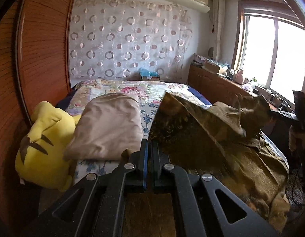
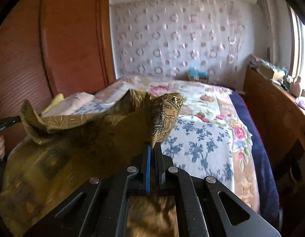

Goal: Fold small clothes
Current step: 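Lift the hem with both grippers and fold it toward the collar, then open both grippers to release the folded hem onto the shirt, then grasp the folded shirt edge with both grippers, then lift the held shirt high above the bed with both grippers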

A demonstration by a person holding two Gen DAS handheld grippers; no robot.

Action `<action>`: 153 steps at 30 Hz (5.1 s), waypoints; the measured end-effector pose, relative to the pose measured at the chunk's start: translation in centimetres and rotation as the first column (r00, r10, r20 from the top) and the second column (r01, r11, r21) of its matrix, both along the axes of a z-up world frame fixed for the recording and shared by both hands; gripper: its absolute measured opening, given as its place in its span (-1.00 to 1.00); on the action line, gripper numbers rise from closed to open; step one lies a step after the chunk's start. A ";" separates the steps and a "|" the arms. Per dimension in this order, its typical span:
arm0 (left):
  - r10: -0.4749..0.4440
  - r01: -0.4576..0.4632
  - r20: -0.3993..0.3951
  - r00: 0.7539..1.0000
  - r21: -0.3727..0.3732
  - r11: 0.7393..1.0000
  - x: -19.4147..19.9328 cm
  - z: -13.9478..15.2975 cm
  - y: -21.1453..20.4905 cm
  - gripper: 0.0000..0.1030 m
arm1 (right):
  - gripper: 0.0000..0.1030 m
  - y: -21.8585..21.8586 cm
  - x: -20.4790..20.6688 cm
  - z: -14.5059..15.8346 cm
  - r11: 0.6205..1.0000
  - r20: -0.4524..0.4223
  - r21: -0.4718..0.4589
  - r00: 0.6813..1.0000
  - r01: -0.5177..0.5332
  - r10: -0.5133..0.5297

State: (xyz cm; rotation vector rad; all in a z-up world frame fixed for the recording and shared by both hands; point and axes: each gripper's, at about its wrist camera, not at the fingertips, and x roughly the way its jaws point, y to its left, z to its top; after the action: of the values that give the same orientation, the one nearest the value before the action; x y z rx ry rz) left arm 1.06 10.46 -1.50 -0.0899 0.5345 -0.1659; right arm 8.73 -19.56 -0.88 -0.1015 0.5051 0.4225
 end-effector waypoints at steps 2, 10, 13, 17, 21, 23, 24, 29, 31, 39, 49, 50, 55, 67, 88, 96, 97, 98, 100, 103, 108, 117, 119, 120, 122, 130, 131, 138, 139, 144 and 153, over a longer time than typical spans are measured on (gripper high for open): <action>0.004 -0.003 -0.003 1.000 0.009 1.000 -1.0 -0.1 0.3 -0.94 | -0.94 -0.9 -2.5 -0.6 1.000 0.010 0.012 1.000 -0.012 0.012; 0.031 -0.031 -0.004 1.000 0.005 1.000 -3.2 -0.4 1.2 -0.94 | -0.94 -3.5 -7.2 -2.1 1.000 -0.045 0.021 0.999 0.003 -0.002; 0.025 -0.025 -0.017 1.000 -0.004 1.000 -3.9 -0.7 1.3 -0.94 | -0.94 -3.4 -7.7 -1.8 1.000 -0.084 -0.003 0.996 0.011 -0.011; 0.025 -0.025 -0.043 0.999 0.000 1.000 -4.5 -1.3 1.2 -0.94 | -0.94 -2.5 -9.0 -1.4 0.997 -0.151 -0.071 0.988 0.033 -0.044; 0.034 -0.032 -0.076 0.997 0.027 0.999 -4.4 -2.1 1.0 -0.83 | -0.94 -2.0 -9.1 -1.8 0.995 -0.202 -0.098 0.978 0.028 -0.048; 0.050 -0.047 -0.083 0.995 0.037 0.998 -4.3 -2.2 1.1 -0.64 | -0.94 -2.0 -8.9 -1.8 0.995 -0.218 -0.096 0.974 0.035 -0.055; 0.054 -0.051 -0.083 0.995 0.029 0.998 -4.3 -2.1 1.3 -0.56 | -0.94 -2.1 -8.4 -1.7 0.995 -0.226 -0.092 0.972 0.044 -0.064; 0.047 -0.046 -0.049 0.998 0.019 0.999 -4.8 -1.1 1.7 -0.16 | -0.84 -1.9 -7.7 -0.5 0.990 -0.213 -0.108 0.971 0.086 -0.107; 0.051 -0.050 -0.039 0.998 0.017 0.999 -4.7 -0.8 1.9 -0.01 | -0.83 -1.8 -7.7 0.2 0.987 -0.189 -0.121 0.974 0.104 -0.126; 0.079 -0.076 -0.061 0.995 0.053 0.996 -1.2 -1.6 3.1 0.47 | -0.24 -2.2 -6.0 1.6 0.979 -0.125 -0.122 0.976 0.162 -0.177; 0.102 -0.090 -0.170 0.980 0.076 0.993 4.4 -4.9 4.0 0.47 | -0.23 -3.3 -1.1 -2.9 0.978 -0.203 -0.039 0.956 0.206 -0.210; 0.102 -0.089 -0.180 0.978 0.079 0.993 4.6 -5.2 4.1 0.47 | -0.23 -3.2 -0.9 -3.1 0.978 -0.212 -0.034 0.955 0.207 -0.209; 0.070 -0.048 -0.242 0.968 0.095 0.994 5.6 -6.7 3.7 0.47 | -0.02 -2.6 -0.2 -3.6 0.981 -0.242 -0.044 0.951 0.189 -0.194; 0.026 -0.002 -0.332 0.943 0.072 0.997 6.3 -8.4 3.5 0.47 | 0.17 -2.7 1.4 -5.6 0.981 -0.296 -0.093 0.937 0.167 -0.188; -0.095 0.117 -0.314 0.945 0.053 0.992 5.7 -8.0 1.8 -0.51 | -0.75 -1.2 0.3 -5.8 0.994 -0.273 -0.106 0.961 0.025 -0.054; -0.055 0.075 -0.208 0.976 0.086 0.993 3.5 -5.1 0.4 -0.87 | -0.82 -2.2 -1.7 -3.3 0.998 -0.181 -0.015 0.982 0.054 -0.056; -0.053 0.068 -0.180 0.982 0.078 0.995 3.0 -4.2 0.3 -0.87 | -0.82 -2.2 -2.1 -2.8 0.998 -0.168 -0.008 0.984 0.056 -0.056; -0.053 0.064 -0.154 0.987 0.068 0.996 2.5 -3.2 0.2 -0.87 | -0.82 -2.2 -2.4 -2.1 0.998 -0.152 -0.001 0.987 0.056 -0.056; -0.075 0.082 -0.109 0.991 0.058 0.995 1.7 -1.4 -0.2 -0.88 | -0.82 -2.1 -3.1 -1.0 0.999 -0.119 0.009 0.992 0.050 -0.049; -0.105 0.106 -0.026 0.994 0.036 0.994 0.8 1.6 -0.9 -0.89 | -0.82 -1.7 -4.4 0.9 0.999 -0.059 0.020 0.998 0.033 -0.032; -0.117 0.115 0.063 0.991 0.033 0.993 0.3 5.0 -1.4 -0.89 | -0.82 -1.7 -5.4 2.7 0.999 -0.005 0.045 1.000 0.014 -0.013; -0.066 0.061 0.239 0.969 0.027 0.998 -1.0 11.8 -0.4 -0.89 | -0.82 -2.8 -8.3 8.1 0.997 0.132 0.082 0.991 0.002 -0.012; -0.053 0.047 0.279 0.959 0.031 0.998 -1.0 13.5 0.0 -0.89 | -0.82 -3.2 -9.2 10.0 0.996 0.175 0.091 0.984 -0.001 -0.015; -0.045 0.037 0.299 0.953 0.032 0.999 -0.9 14.5 0.2 -0.89 | -0.82 -3.3 -9.5 10.8 0.996 0.195 0.091 0.981 -0.002 -0.016; -0.037 0.028 0.335 0.941 0.031 0.999 -0.8 16.3 0.7 -0.89 | -0.82 -3.3 -10.1 12.8 0.996 0.241 0.088 0.970 0.000 -0.021; 0.001 -0.014 0.449 0.893 0.025 1.000 -1.8 21.7 2.1 -0.89 | -0.82 -2.7 -13.1 20.0 0.997 0.401 0.080 0.915 0.001 -0.033; 0.006 -0.020 0.462 0.887 0.026 0.999 -2.1 22.0 2.2 -0.89 | -0.82 -2.5 -13.5 20.7 0.997 0.418 0.075 0.908 0.000 -0.032; 0.014 -0.047 0.525 0.851 0.050 0.998 -3.8 24.1 2.5 -0.89 | -0.83 -1.5 -15.1 22.5 0.999 0.483 0.037 0.875 0.010 -0.027; 0.014 -0.050 0.531 0.847 0.053 0.997 -3.9 24.3 2.5 -0.89 | -0.83 -1.0 -14.7 21.7 0.999 0.488 0.030 0.873 0.013 -0.026; 0.021 -0.066 0.517 0.855 0.068 0.995 -2.1 24.1 2.7 -0.89 | -0.83 -0.6 -13.9 19.7 0.999 0.495 0.009 0.868 0.037 -0.036; 0.075 -0.121 0.323 0.943 0.124 0.985 10.7 16.7 3.2 -0.89 | -0.83 1.5 -2.9 13.9 0.992 0.311 -0.047 0.945 0.120 -0.100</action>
State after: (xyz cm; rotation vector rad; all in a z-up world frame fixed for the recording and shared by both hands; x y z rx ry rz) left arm 11.80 13.70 15.22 0.0501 0.2174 -0.0419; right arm 5.80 -18.05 13.02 -0.1986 0.2147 0.2735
